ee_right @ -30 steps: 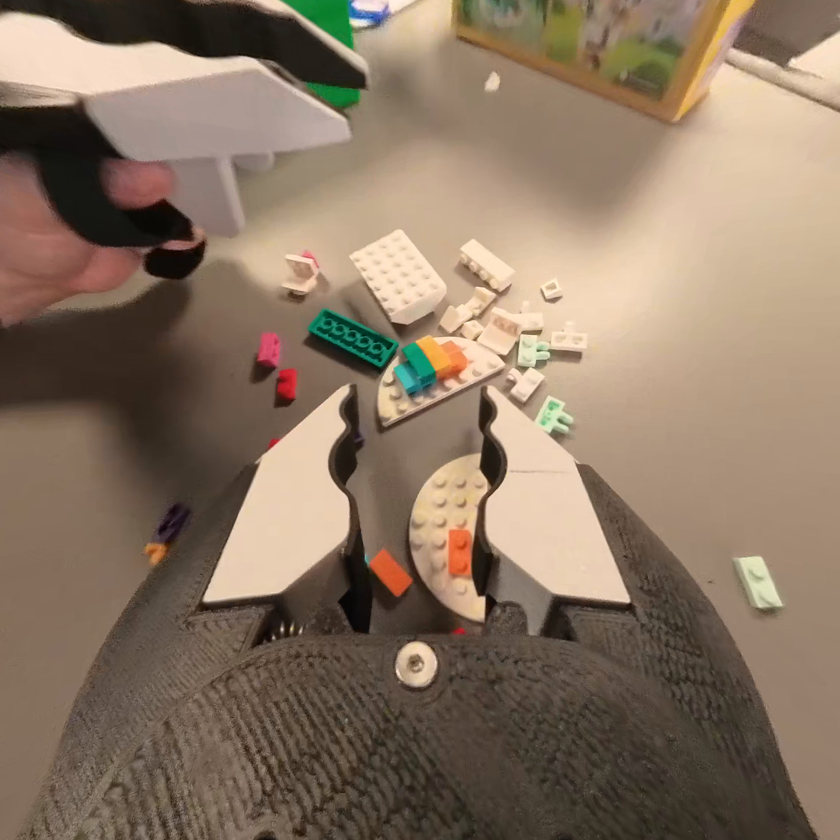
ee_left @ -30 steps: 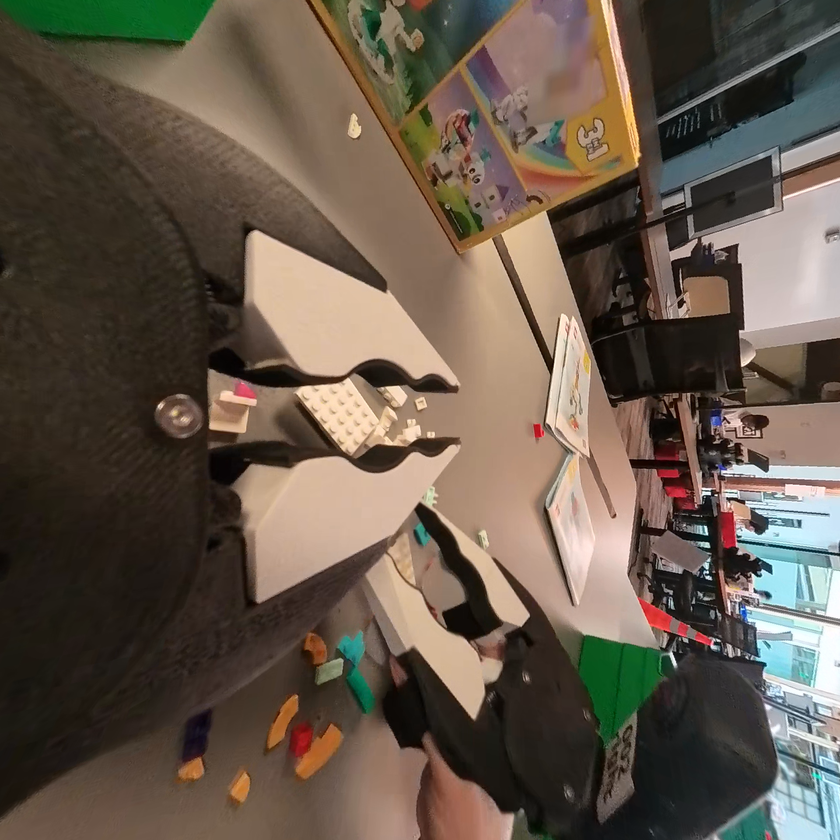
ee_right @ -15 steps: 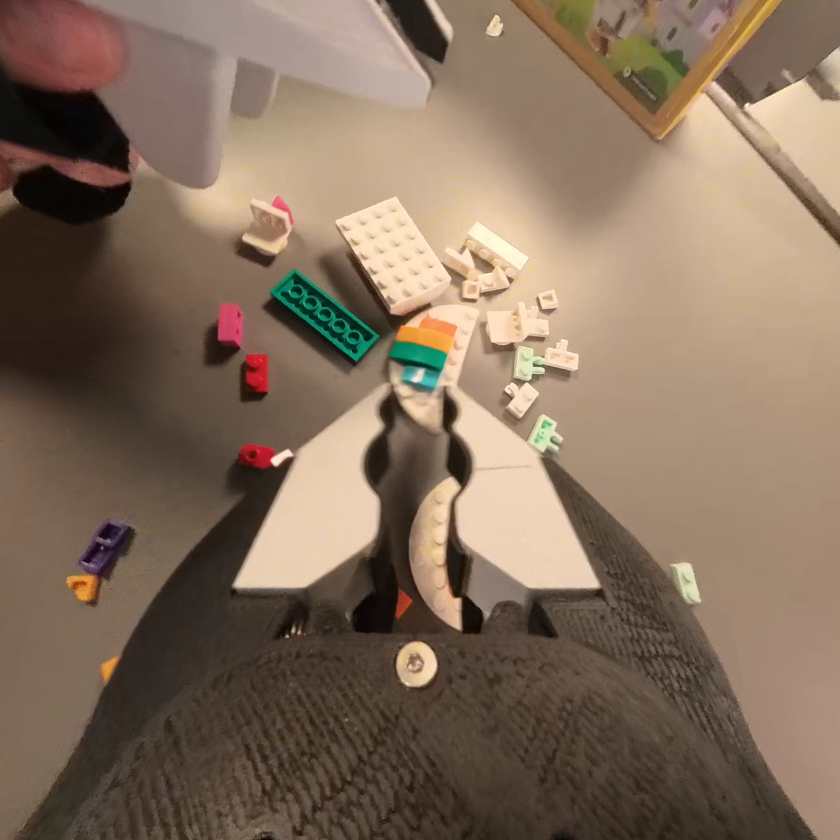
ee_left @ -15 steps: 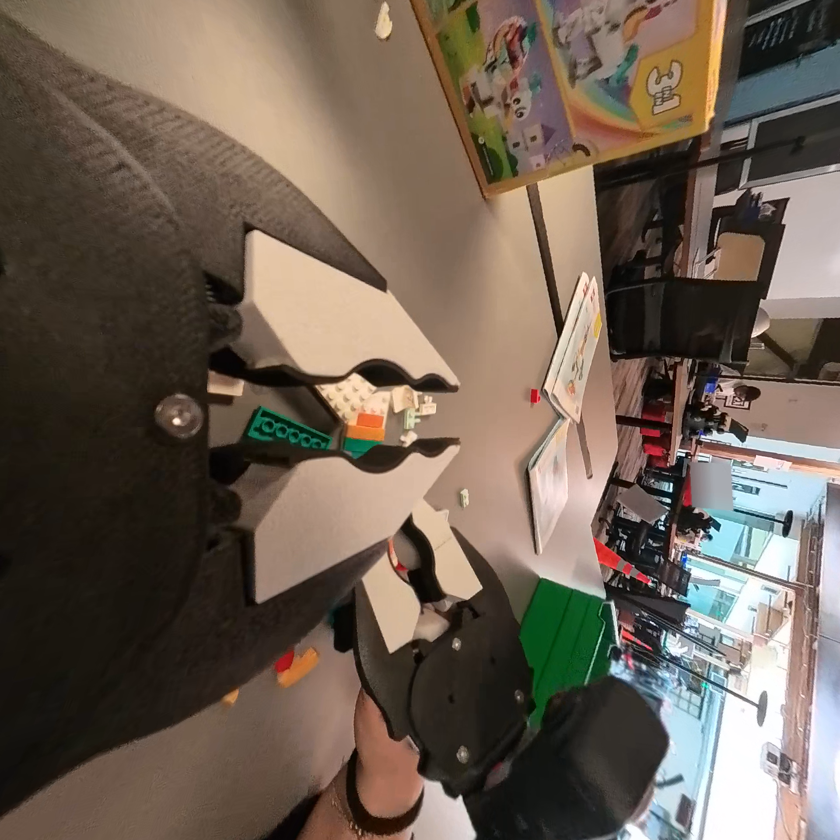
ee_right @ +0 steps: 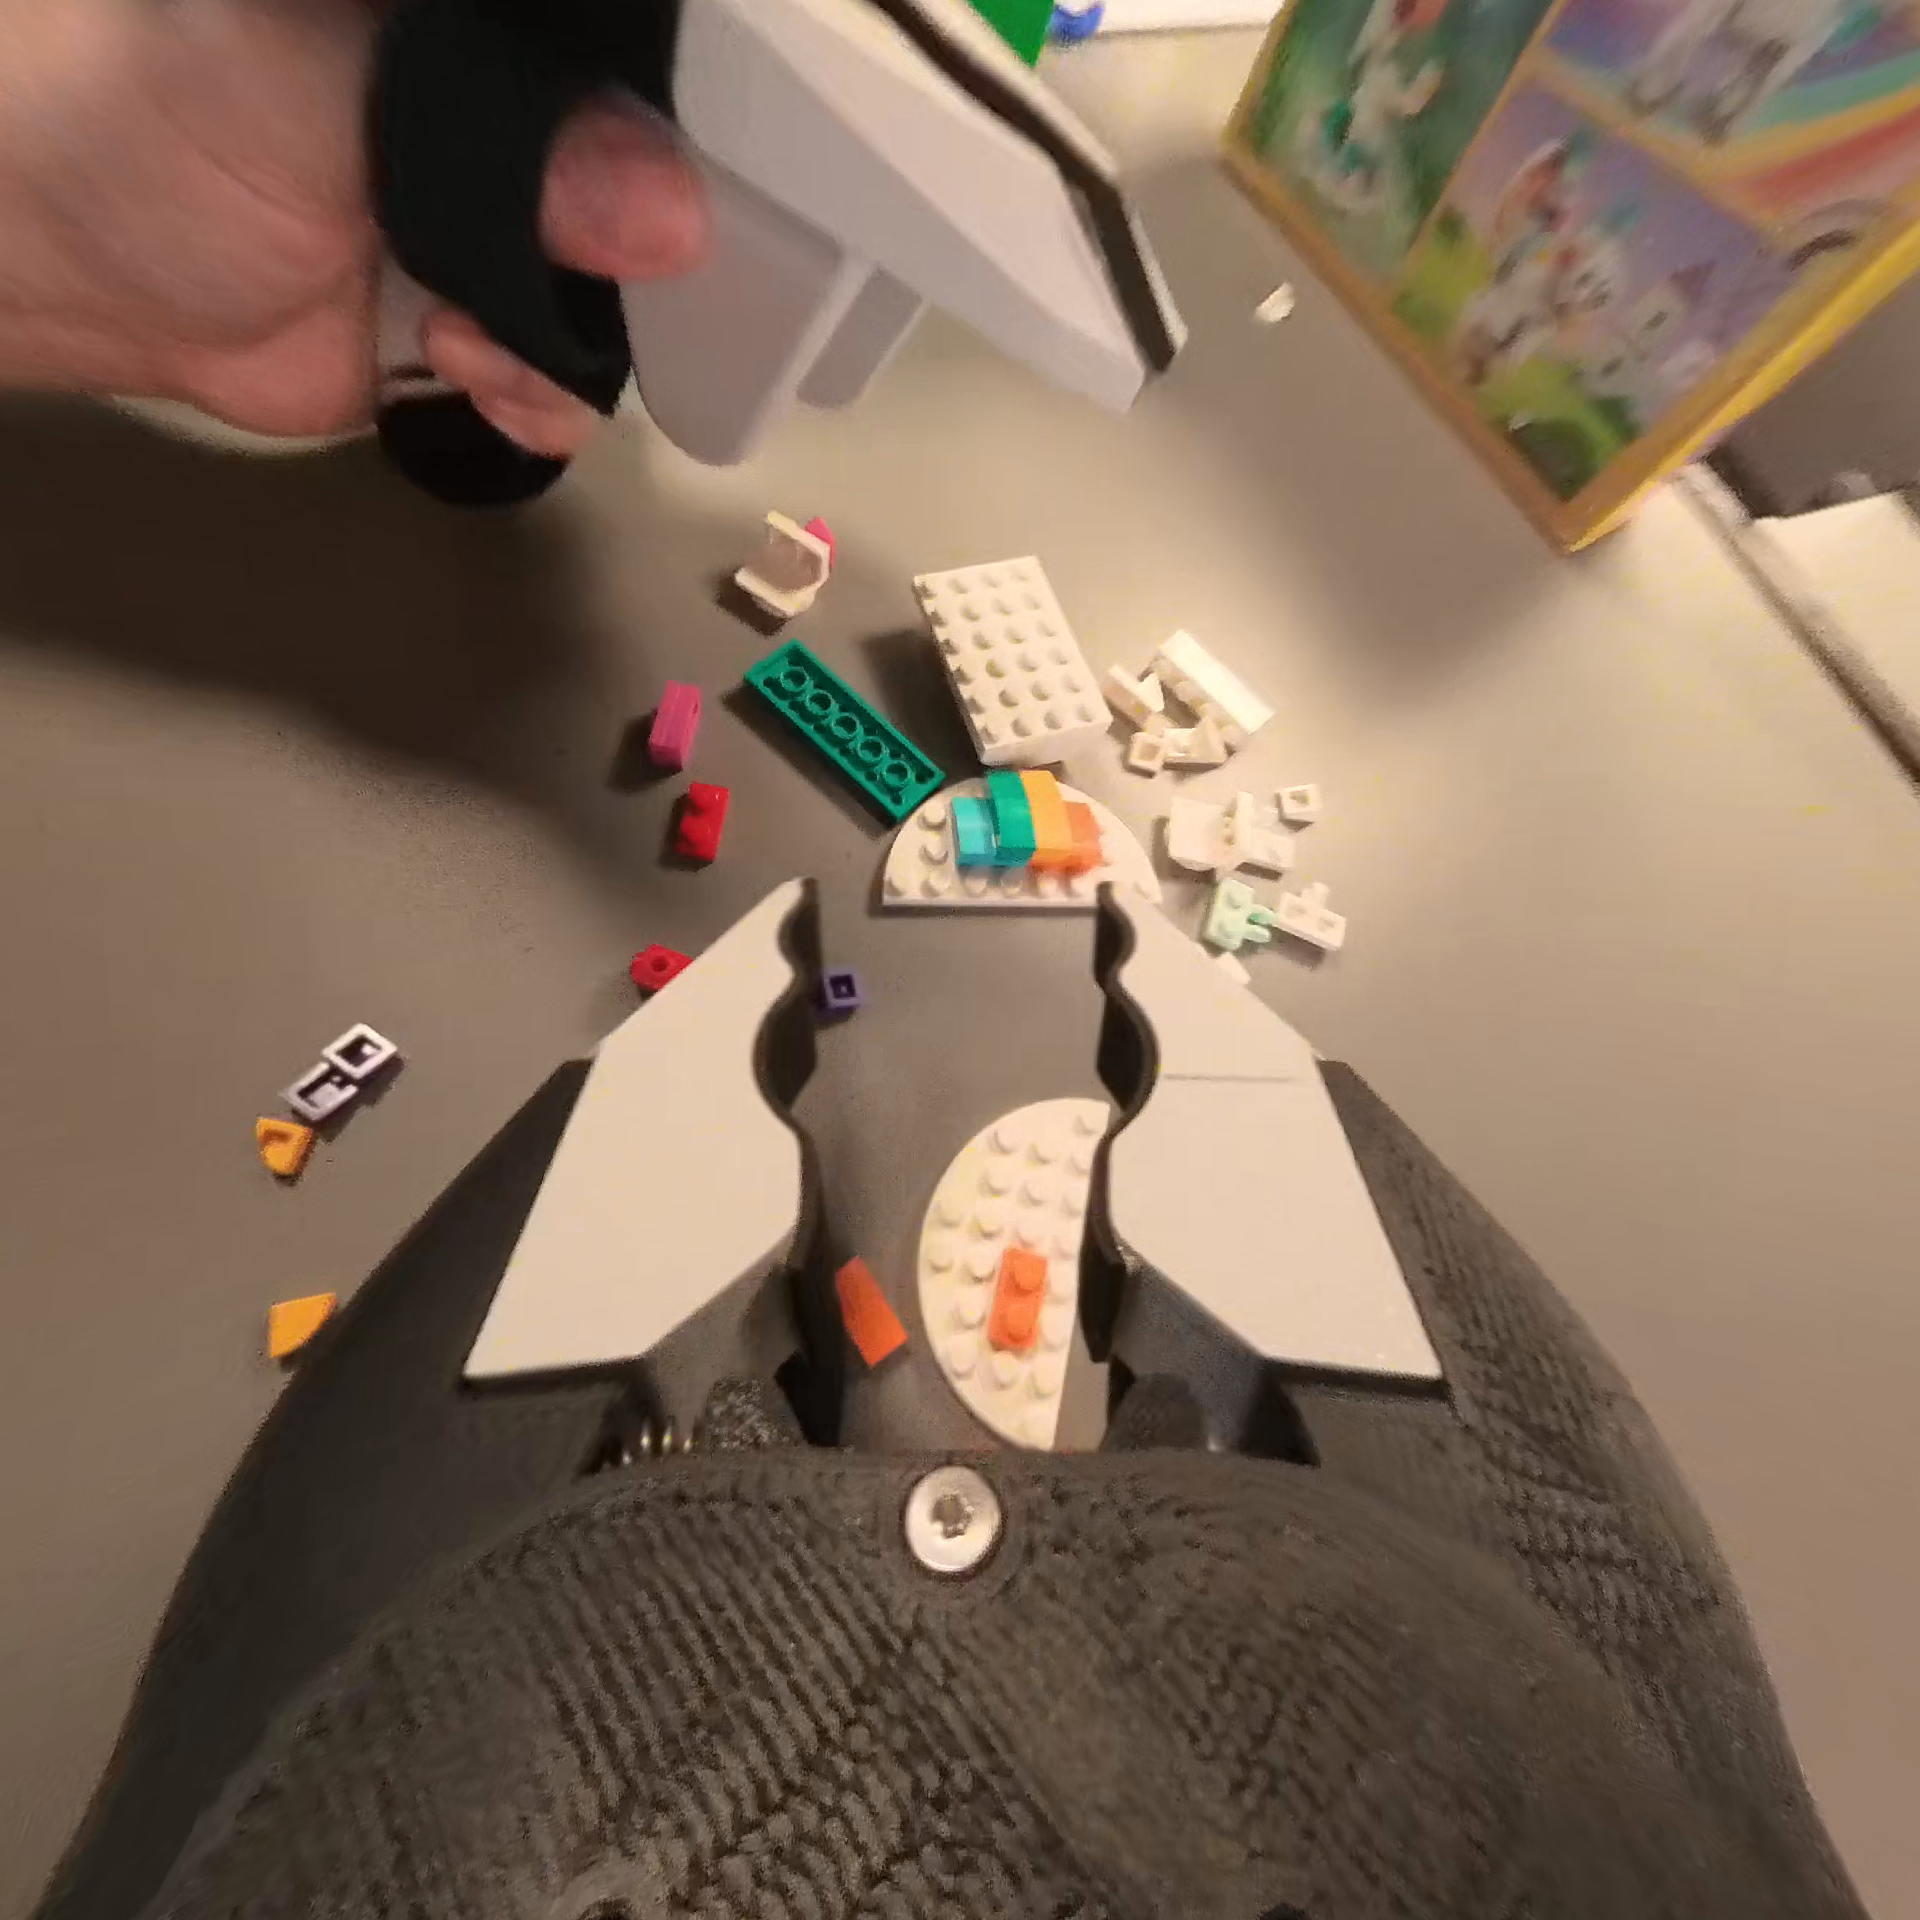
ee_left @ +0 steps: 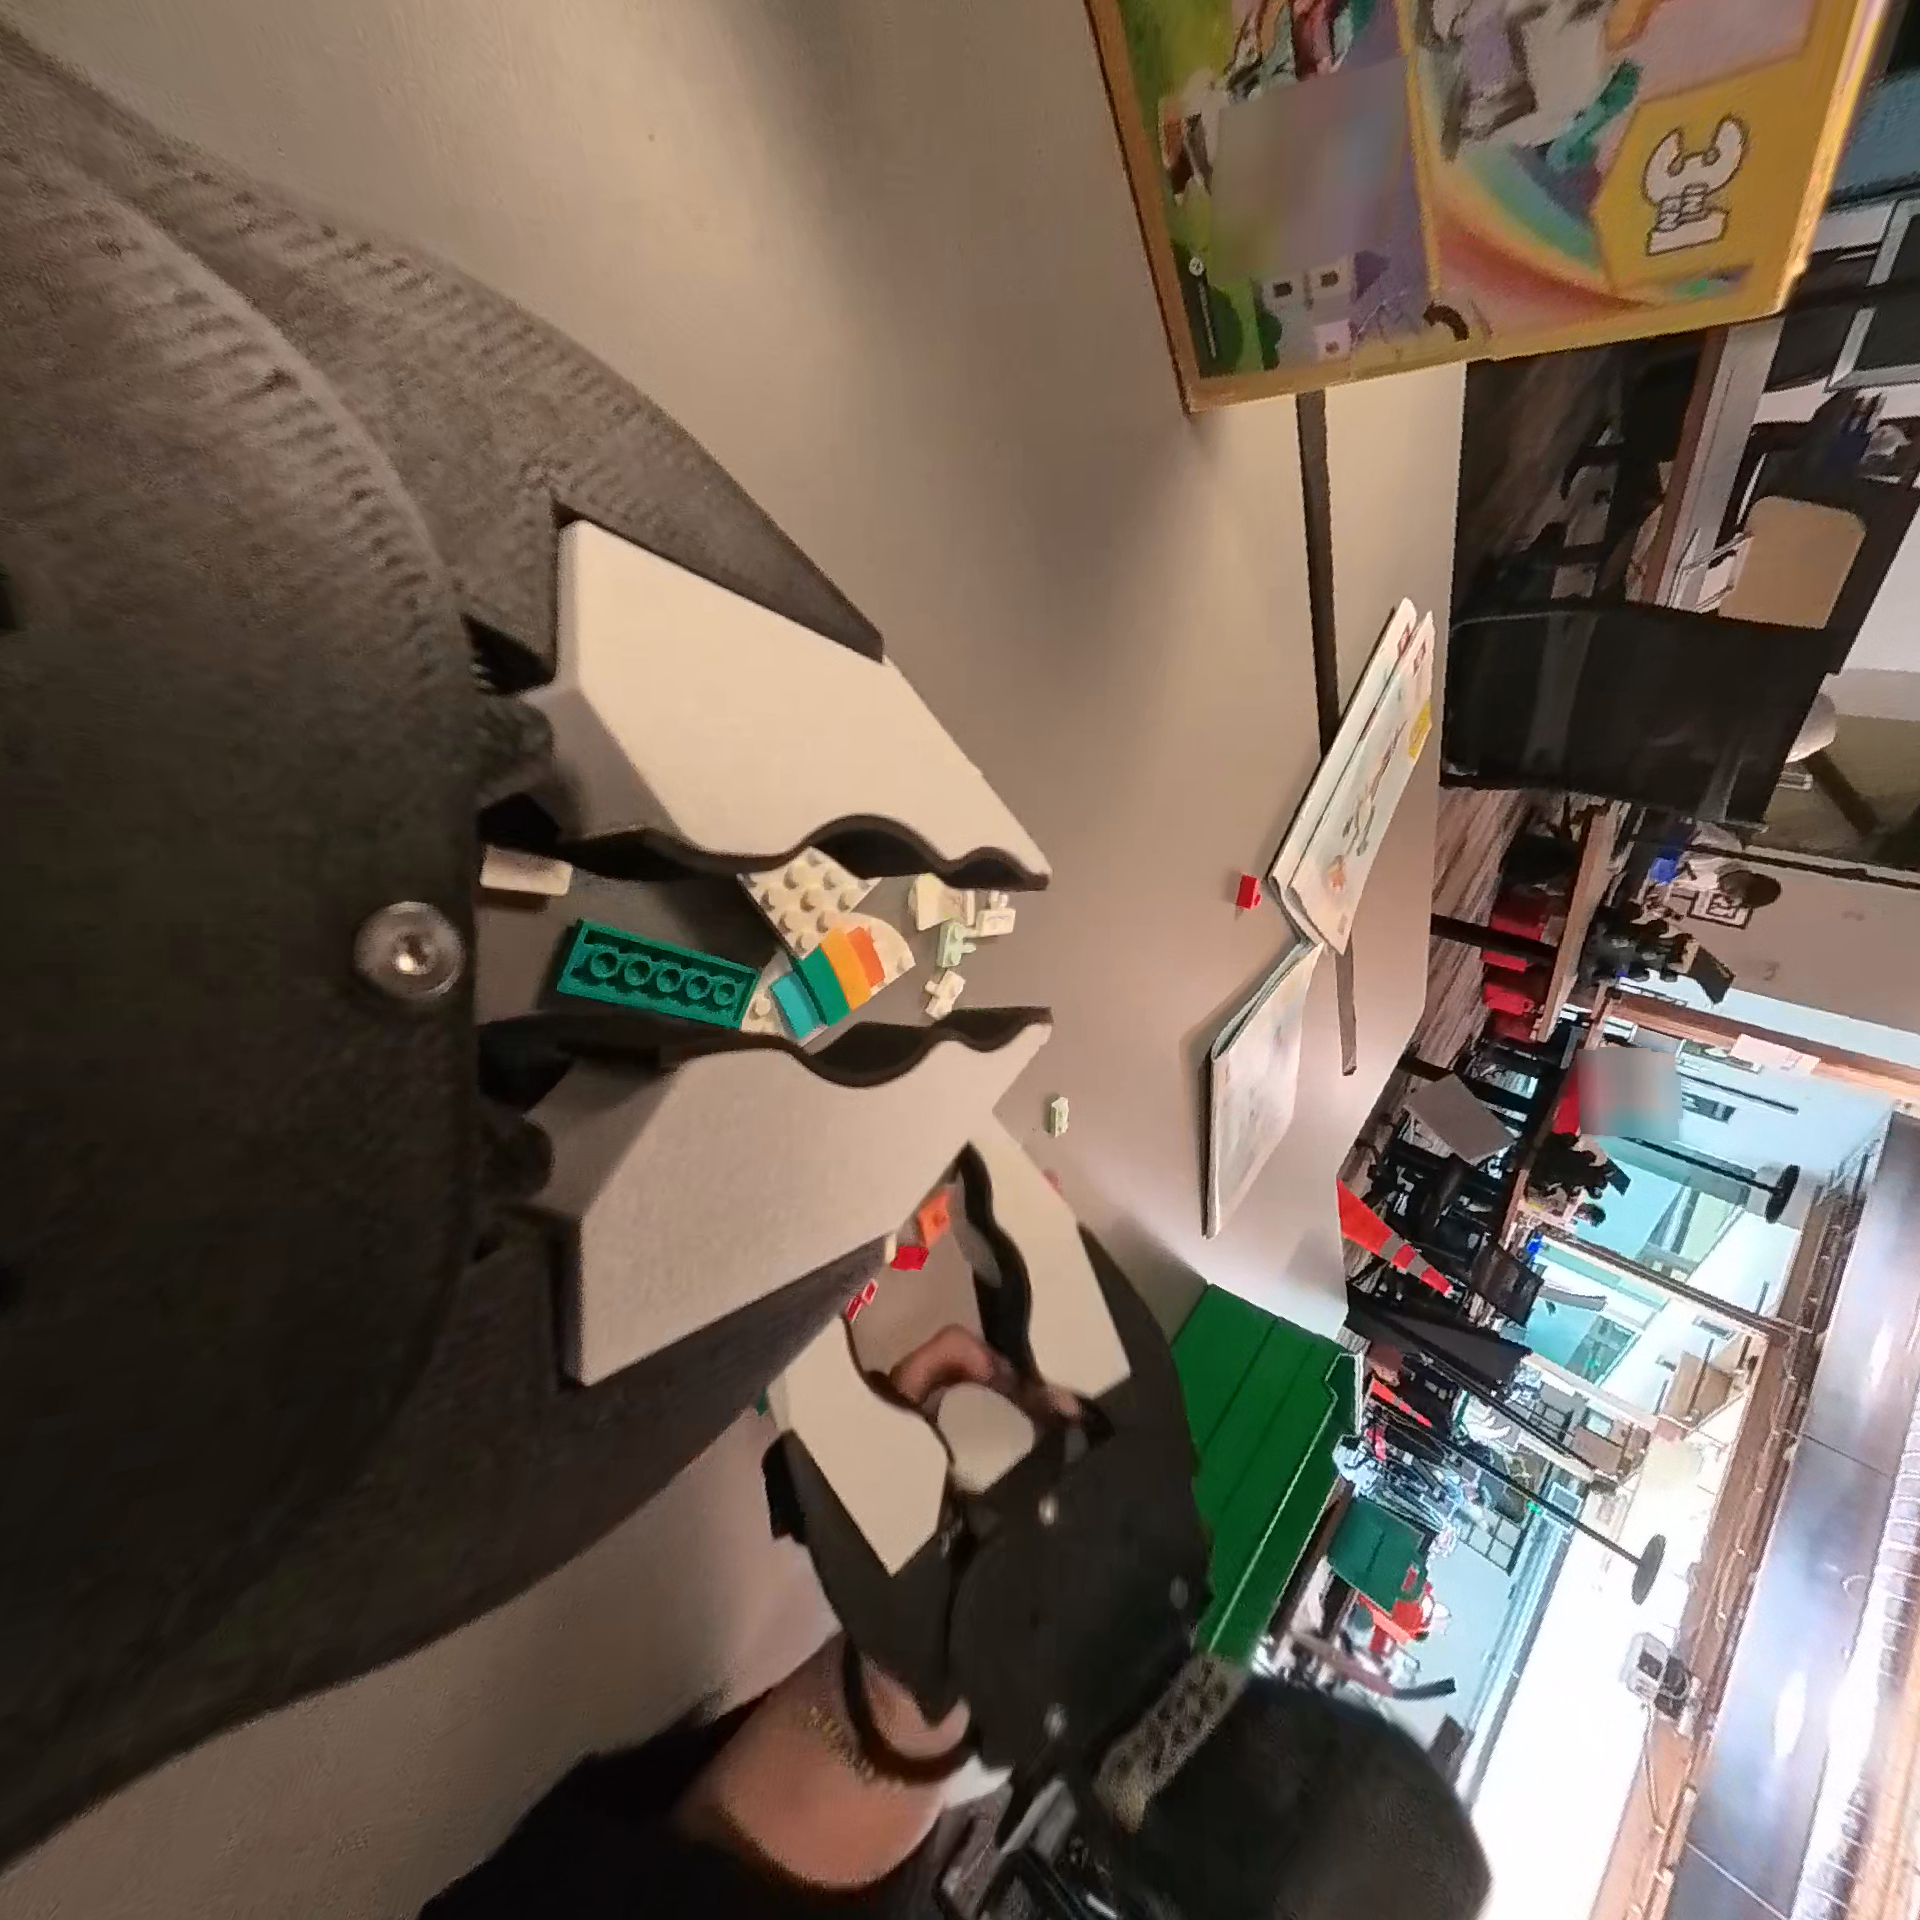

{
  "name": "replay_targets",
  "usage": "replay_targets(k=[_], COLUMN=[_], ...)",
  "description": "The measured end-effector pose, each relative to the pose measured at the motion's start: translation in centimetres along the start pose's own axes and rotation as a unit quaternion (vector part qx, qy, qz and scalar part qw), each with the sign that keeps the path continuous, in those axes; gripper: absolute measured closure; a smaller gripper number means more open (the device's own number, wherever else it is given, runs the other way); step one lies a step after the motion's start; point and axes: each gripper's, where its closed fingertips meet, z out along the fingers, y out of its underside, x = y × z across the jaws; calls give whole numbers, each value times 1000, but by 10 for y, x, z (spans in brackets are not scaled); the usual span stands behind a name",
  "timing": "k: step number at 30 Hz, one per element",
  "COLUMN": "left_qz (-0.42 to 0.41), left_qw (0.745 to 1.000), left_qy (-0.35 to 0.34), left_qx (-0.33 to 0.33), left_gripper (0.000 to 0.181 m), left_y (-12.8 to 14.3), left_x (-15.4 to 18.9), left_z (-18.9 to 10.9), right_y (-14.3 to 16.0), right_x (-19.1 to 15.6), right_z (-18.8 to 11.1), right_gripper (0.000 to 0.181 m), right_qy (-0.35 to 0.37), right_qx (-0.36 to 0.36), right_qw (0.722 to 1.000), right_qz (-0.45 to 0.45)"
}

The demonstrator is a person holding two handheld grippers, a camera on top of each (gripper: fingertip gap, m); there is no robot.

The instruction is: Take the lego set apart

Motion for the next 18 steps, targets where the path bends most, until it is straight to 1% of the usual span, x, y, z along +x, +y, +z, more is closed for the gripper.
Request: replay_targets(k=[2,6,8,11,15,17,18], left_qz=[4,6,7,5,1,0,0], left_qw=[1000,1000,1000,1000,1000,1000,1000], left_qy=[0,2,1,2,9,12,13], left_qx=[3,7,8,8,6,3,0], left_gripper=[160,160,160,160,160,160,160], left_y=[-2,-4,-5,-6,-4,-3,-2], left_x=[0,1,1,1,2,4,4], left_z=[-1,-3,-3,-3,-2,-1,-1], right_y=[1,0,3,5,7,6,5], right_x=[1,4,8,11,6,5,7], right_z=[10,25,29,28,25,24,23], right_gripper=[121,118,116,114,122,123,127], right_qy=[-42,-111,-108,-111,-122,-113,-97], right_qx=[-13,-36,-51,-66,-69,-61,-51], right_qw=[999,993,993,992,990,992,994], right_qz=[-7,11,-6,-5,1,-8,-23])
